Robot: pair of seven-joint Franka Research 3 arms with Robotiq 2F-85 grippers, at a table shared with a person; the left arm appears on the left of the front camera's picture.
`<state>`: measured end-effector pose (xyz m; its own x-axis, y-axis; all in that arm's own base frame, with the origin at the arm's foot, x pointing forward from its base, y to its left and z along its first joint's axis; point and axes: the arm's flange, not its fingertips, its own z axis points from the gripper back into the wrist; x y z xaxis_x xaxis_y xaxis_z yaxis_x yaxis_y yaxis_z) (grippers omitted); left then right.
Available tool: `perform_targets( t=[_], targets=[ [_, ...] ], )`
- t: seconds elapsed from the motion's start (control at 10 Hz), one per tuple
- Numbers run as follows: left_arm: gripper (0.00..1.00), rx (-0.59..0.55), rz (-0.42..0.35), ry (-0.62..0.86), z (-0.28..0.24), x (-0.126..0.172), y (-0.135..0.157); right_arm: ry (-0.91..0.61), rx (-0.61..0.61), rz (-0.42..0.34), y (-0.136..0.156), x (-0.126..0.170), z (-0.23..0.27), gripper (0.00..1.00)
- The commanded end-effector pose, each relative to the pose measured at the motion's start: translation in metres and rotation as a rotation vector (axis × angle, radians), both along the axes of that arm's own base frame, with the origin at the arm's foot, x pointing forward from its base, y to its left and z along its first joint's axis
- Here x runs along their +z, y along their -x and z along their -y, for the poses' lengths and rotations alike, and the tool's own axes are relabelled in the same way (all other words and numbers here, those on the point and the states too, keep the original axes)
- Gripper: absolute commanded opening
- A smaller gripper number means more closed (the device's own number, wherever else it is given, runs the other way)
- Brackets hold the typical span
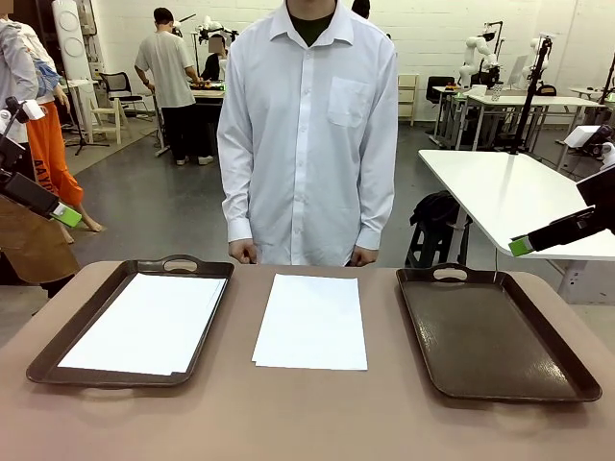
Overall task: Sort the A4 documents.
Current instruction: Receive the A4 Paper.
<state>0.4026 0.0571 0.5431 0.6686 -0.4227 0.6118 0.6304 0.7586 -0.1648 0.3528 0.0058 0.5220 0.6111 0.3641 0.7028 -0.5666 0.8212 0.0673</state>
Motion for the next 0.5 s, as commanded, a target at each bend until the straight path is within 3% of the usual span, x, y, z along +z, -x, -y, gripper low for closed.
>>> perform_targets(
  t=[0.0, 0.4],
  targets=[
    [1.00, -0.012, 0.006, -0.008, 0.0019, 0.0003, 0.0017, -0.011, 0.008, -0.004, -0.0011, -0.0018, -0.0007, 1.00],
    [1.00, -0.012, 0.006, -0.008, 0.0019, 0.0003, 0.0017, -0.011, 0.008, -0.004, -0.0011, -0.0018, -0.0007, 1.00]
  ],
)
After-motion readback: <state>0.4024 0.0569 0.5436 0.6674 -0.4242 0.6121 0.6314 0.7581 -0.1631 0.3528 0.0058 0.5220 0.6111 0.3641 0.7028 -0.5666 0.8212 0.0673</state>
